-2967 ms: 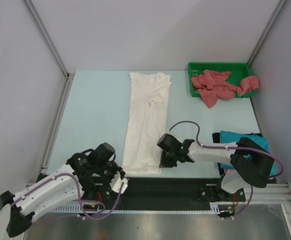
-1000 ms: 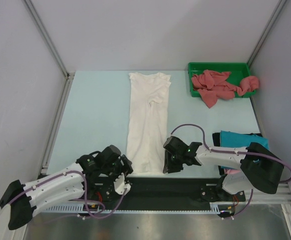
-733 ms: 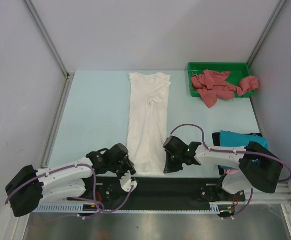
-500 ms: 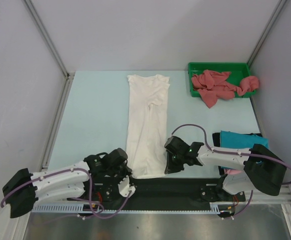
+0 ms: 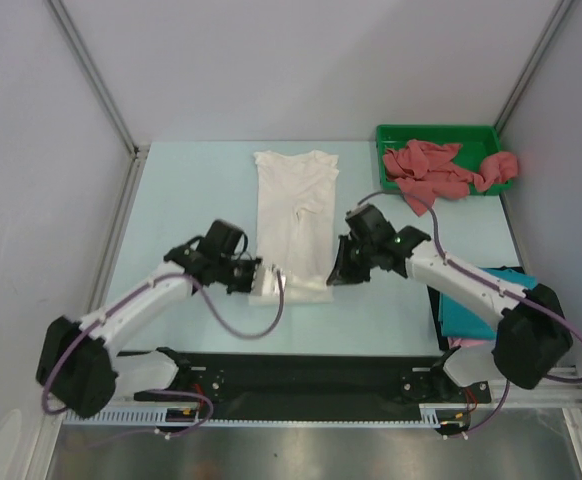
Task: Fold and stack the t-shirts
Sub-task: Fold the tshirt
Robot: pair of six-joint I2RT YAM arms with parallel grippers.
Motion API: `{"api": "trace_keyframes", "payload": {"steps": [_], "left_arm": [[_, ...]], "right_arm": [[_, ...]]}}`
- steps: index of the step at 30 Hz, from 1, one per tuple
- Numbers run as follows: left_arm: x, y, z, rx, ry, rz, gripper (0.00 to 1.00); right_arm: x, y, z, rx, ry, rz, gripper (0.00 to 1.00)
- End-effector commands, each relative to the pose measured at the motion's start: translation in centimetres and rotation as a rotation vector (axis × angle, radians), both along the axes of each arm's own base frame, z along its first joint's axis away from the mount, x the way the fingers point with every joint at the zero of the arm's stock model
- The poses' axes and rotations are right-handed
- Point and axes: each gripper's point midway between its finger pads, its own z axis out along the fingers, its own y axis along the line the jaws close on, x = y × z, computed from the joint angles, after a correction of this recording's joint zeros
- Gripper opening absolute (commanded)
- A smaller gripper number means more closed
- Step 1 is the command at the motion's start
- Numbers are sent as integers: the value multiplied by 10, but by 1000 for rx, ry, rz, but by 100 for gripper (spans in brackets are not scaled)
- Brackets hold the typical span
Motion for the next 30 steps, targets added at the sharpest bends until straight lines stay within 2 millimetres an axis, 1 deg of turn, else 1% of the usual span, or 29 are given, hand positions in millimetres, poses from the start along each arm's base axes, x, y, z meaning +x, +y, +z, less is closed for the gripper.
{"api": "trace_keyframes", "payload": {"steps": [1, 2, 3, 4, 5, 6, 7, 8, 9, 10, 11, 12, 13, 14, 17, 19, 23, 24, 25, 26, 27, 28, 29, 30], "left_arm": [[63, -14, 39, -128, 108, 182, 0], [75, -15, 43, -133, 109, 201, 0], [88, -12, 44, -124, 99, 222, 0], [107, -16, 42, -112, 105, 240, 0], [118, -16, 41, -105, 107, 261, 0], [129, -14, 38, -92, 123, 285, 0], [150, -19, 39, -92, 135, 304, 0], [156, -17, 34, -74, 172, 321, 0], [168, -14, 35, -76, 179, 344, 1], [184, -15, 46, -88, 159, 364, 0], [195, -15, 34, -80, 174, 381, 0], [203, -13, 34, -86, 162, 393, 0], [211, -13, 33, -79, 146, 399, 0], [217, -14, 26, -74, 139, 404, 0], [224, -10, 9, -49, 150, 427, 1], [226, -9, 3, -42, 155, 436, 0], [248, -10, -5, -49, 121, 493, 1], [250, -10, -7, -47, 126, 501, 0], [256, -11, -10, -48, 133, 520, 0], [258, -11, -11, -47, 137, 531, 1], [260, -11, -14, -45, 143, 541, 4], [265, -11, -14, -53, 137, 554, 8], [268, -11, -14, -57, 132, 565, 13], [274, -8, -13, -56, 113, 591, 20]], "right_arm": [[56, -8, 14, -33, -86, 48, 0], [78, -18, 15, -45, -114, 25, 0], [103, -16, 27, -30, -158, 11, 0], [121, -15, 18, -36, -153, 4, 0], [140, -22, 16, -41, -159, -23, 0], [162, -16, 31, -23, -214, -13, 0], [175, -15, 14, -40, -187, -12, 0], [186, -14, 14, -39, -193, -10, 0], [198, -17, 13, -37, -200, -16, 0], [213, -12, 10, -27, -203, -14, 0], [219, -11, 9, -20, -204, -14, 0], [226, -12, 7, -15, -205, -19, 0], [236, -11, 13, 0, -224, -19, 0], [239, -10, -1, -5, -197, -16, 0], [252, -7, -7, 17, -184, -8, 0], [259, -8, -11, 8, -187, -15, 0], [274, -11, -15, 9, -184, -47, 0], [278, -11, -18, 9, -180, -49, 0], [278, -11, -21, 6, -171, -51, 0], [280, -12, -24, 2, -167, -52, 0], [283, -11, -22, 2, -173, -49, 7], [282, -15, -32, -22, -151, -58, 14], [284, -18, -32, -31, -150, -70, 23], [288, -27, -34, -41, -140, -106, 38]]}}
